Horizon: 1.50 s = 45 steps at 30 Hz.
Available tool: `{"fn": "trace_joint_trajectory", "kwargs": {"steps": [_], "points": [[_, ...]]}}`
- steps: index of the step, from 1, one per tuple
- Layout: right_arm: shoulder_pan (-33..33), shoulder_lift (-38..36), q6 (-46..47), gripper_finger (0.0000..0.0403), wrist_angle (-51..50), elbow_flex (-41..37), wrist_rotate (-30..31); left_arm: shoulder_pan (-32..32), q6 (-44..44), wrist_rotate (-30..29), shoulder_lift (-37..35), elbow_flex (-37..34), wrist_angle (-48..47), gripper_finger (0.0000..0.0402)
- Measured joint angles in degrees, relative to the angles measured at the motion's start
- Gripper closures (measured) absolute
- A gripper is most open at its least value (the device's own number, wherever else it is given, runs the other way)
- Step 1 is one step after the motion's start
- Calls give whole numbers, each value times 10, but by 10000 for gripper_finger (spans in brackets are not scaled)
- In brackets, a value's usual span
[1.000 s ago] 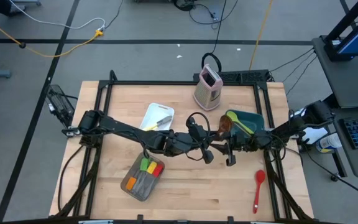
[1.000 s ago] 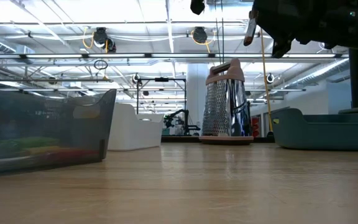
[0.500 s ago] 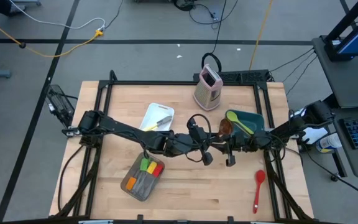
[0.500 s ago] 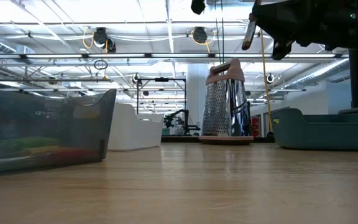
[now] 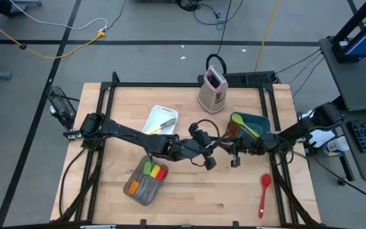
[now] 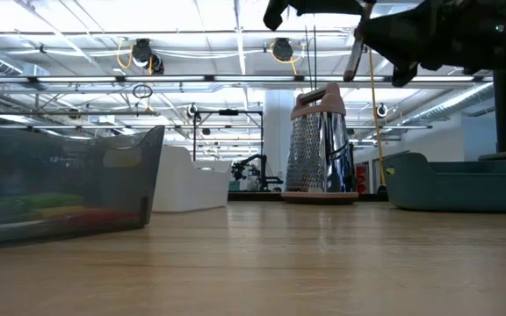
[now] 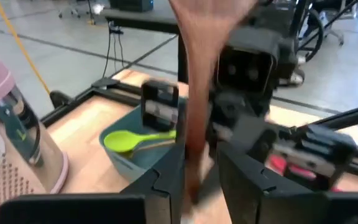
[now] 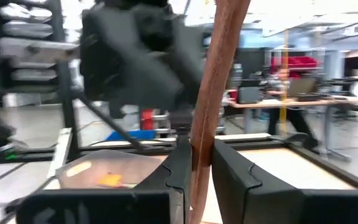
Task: Pick & Place Kitchen Items
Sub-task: Put the brown spoon into the blue bin
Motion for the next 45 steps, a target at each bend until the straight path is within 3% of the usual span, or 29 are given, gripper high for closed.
{"fn": "trace_joint_trajectory", "kwargs": {"steps": [5, 15, 24, 31, 39, 45], "points": [[0, -67, -2, 369, -46, -25, 23, -2, -28, -6, 0, 0, -39, 305], [2, -259, 30, 368, -379, -29, 131, -1, -44, -11, 0, 0, -51, 305], [18, -379, 119, 368, -556, -29, 144, -1, -44, -11, 0, 0, -56, 305], [24, -413, 97, 367, -538, -32, 144, -1, -49, -11, 0, 0, -62, 305], [24, -412, 41, 370, -338, -101, 144, -1, -51, -11, 0, 0, -62, 305], [24, -419, 41, 364, -338, -104, 144, -1, -52, -11, 0, 0, -64, 305]]}}
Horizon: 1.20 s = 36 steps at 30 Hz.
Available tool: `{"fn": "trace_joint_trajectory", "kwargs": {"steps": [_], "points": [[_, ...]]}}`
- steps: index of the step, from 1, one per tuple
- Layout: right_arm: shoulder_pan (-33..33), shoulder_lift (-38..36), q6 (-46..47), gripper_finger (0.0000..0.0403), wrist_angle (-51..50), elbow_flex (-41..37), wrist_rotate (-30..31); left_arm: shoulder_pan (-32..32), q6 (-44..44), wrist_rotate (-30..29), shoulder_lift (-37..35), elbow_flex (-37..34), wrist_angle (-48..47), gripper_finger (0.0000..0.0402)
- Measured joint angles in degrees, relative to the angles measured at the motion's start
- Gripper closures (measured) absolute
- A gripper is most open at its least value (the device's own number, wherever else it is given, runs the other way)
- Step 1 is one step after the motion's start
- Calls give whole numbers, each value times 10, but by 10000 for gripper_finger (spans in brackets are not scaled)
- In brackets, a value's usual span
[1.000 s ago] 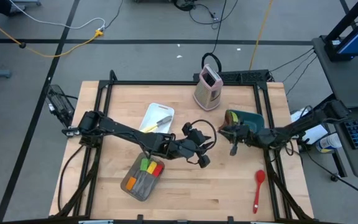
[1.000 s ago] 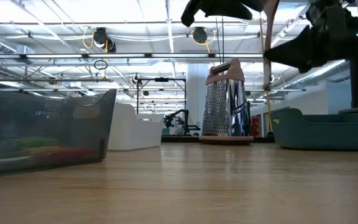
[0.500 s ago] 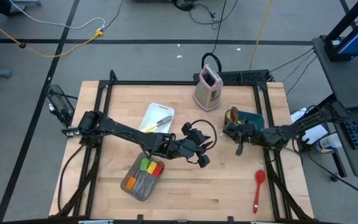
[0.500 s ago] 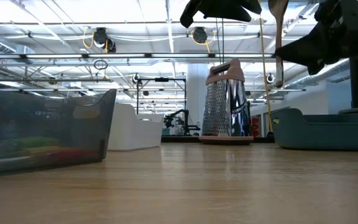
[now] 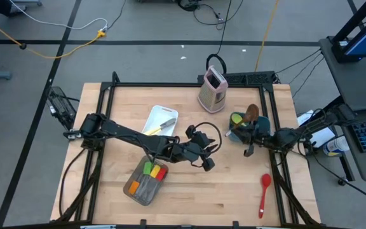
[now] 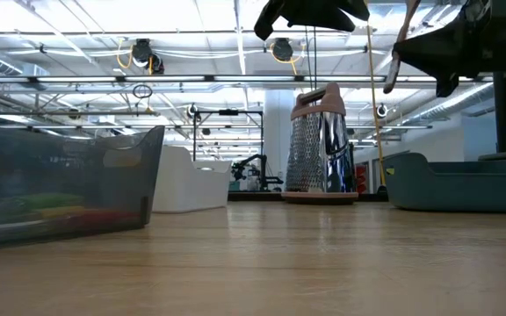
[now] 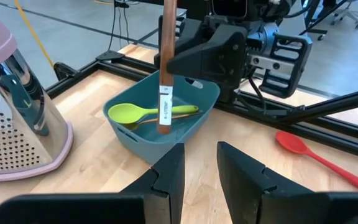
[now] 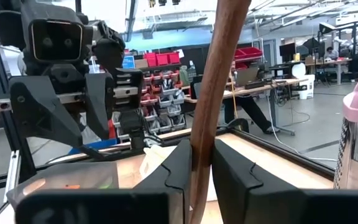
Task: Pick & Place Kitchen Items
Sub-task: Put the brown spoon into the blue bin
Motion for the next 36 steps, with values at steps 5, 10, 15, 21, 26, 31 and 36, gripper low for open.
{"fn": "trace_joint_trajectory", "kwargs": {"steps": [5, 10, 15, 21, 26, 31, 36], "points": [[0, 0, 0, 372, -3, 0, -2, 0, 0, 0, 0, 0, 0, 305], [0, 0, 25, 372, -112, 35, -23, 0, 3, 12, 0, 0, -7, 305], [0, 1, 60, 372, -311, 159, -33, -3, 3, 31, -10, 0, -63, 305], [0, 20, 111, 372, -651, 368, -64, -15, -8, 26, -60, 0, -169, 305], [-2, 73, 211, 372, -915, 505, -97, -19, -12, 18, -106, 0, -238, 305], [-9, 116, 312, 372, -1129, 583, -111, -15, 11, -1, -132, 0, -273, 305], [-43, 152, 354, 372, -1257, 588, -234, -1, 35, -2, -134, 0, -272, 305]]}}
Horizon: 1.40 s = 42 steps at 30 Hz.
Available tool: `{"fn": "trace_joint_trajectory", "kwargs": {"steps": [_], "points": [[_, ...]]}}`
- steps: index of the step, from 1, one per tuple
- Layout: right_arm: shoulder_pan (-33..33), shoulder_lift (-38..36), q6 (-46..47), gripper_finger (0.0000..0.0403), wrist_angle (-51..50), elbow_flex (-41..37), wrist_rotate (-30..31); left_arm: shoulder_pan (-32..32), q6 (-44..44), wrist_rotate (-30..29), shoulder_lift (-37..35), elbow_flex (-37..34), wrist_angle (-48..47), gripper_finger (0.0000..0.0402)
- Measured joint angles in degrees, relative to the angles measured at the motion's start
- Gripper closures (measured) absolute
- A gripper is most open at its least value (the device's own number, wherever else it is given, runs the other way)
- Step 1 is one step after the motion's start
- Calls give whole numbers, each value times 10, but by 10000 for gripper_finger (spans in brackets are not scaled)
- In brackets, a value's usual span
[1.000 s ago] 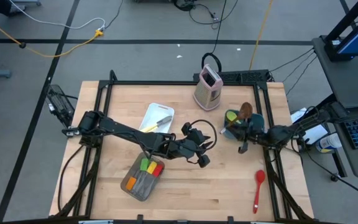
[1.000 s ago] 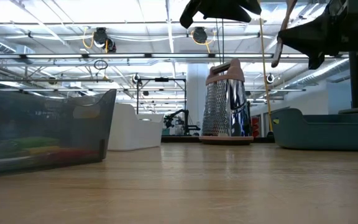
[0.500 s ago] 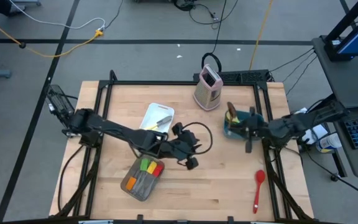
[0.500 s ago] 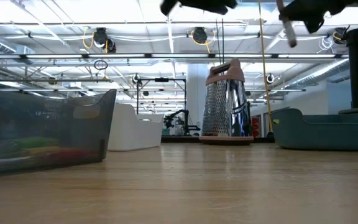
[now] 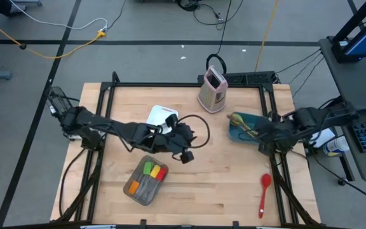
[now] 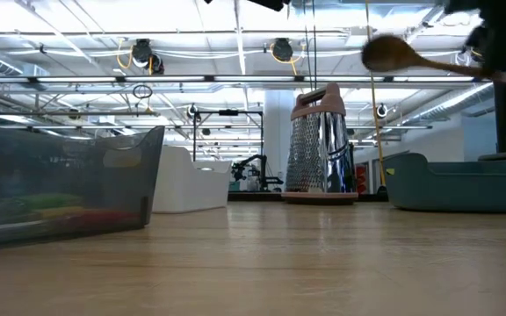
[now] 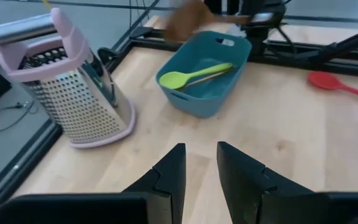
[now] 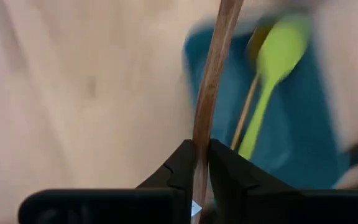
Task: Pick & Place Kitchen Items
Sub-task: Put the brown spoon into the blue bin
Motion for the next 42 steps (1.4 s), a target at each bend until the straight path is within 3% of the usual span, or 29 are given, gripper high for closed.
{"fn": "trace_joint_trajectory", "kwargs": {"steps": [5, 12, 15, 19, 24, 31, 42], "points": [[-29, 19, -7, 374, -17, -17, -146, 16, 7, 6, 0, 0, 0, 305], [-97, 25, 3, 379, -18, -17, -155, 32, 8, 7, 0, 0, 10, 305], [-139, 33, 63, 379, -35, -17, -164, 36, 18, 8, 0, 0, 12, 305], [-194, 48, 123, 382, -71, -17, -236, 38, 33, 8, 0, 0, 16, 305], [-249, 66, 149, 382, -70, -30, -273, 38, 46, 9, 0, 0, 16, 305], [-312, 92, 96, 382, -62, -73, -320, 37, 46, 10, 0, 0, -3, 305], [-398, 127, -101, 381, 19, -126, -383, 36, 42, 54, 0, 0, -49, 305]]}}
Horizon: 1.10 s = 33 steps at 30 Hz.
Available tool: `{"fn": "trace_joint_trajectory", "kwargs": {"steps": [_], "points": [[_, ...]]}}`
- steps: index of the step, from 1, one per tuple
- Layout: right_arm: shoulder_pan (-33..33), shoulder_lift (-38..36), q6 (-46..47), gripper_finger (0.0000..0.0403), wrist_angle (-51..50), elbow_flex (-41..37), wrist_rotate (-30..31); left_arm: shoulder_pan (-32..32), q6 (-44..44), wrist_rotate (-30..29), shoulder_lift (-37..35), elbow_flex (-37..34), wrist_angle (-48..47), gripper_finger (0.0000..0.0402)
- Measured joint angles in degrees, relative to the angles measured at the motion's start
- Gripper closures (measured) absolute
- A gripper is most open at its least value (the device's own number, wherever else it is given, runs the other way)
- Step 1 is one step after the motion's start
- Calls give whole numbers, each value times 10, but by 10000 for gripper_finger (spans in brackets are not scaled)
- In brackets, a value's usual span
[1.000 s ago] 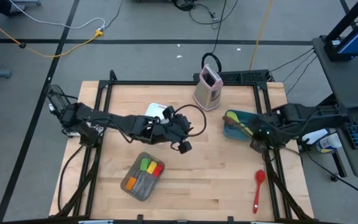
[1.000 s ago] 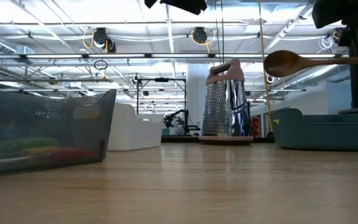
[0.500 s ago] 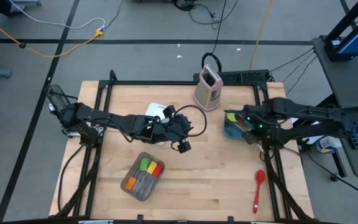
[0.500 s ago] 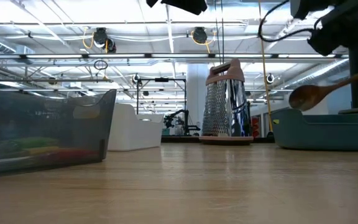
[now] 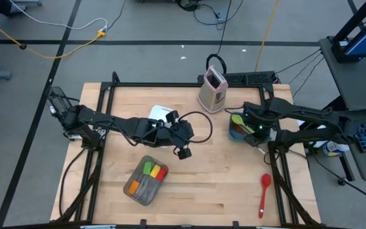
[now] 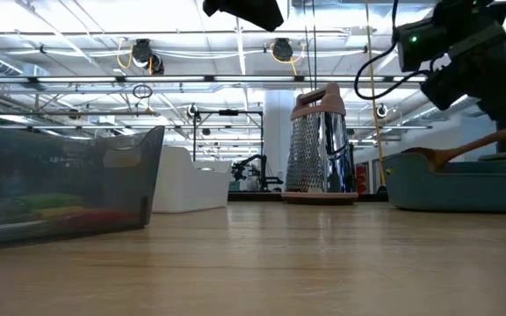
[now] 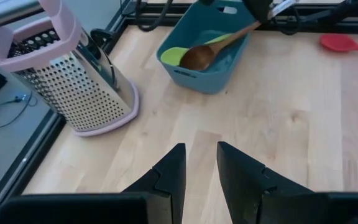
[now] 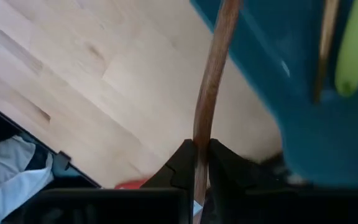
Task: Pick & Place Kitchen Items
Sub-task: Put the brown spoon into the blue bin
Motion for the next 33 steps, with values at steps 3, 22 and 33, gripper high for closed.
{"fn": "trace_joint_trajectory", "kwargs": {"steps": [3, 22, 33], "points": [[-21, 14, -45, 381, 24, -8, 0, 0, 0, 0, 0, 0, 0, 305], [-136, 67, -198, 372, 13, -20, 47, 0, -2, 0, 0, 0, -7, 305], [-178, 67, -233, 370, -8, -20, 94, 0, -2, 0, 0, 0, -7, 305]]}}
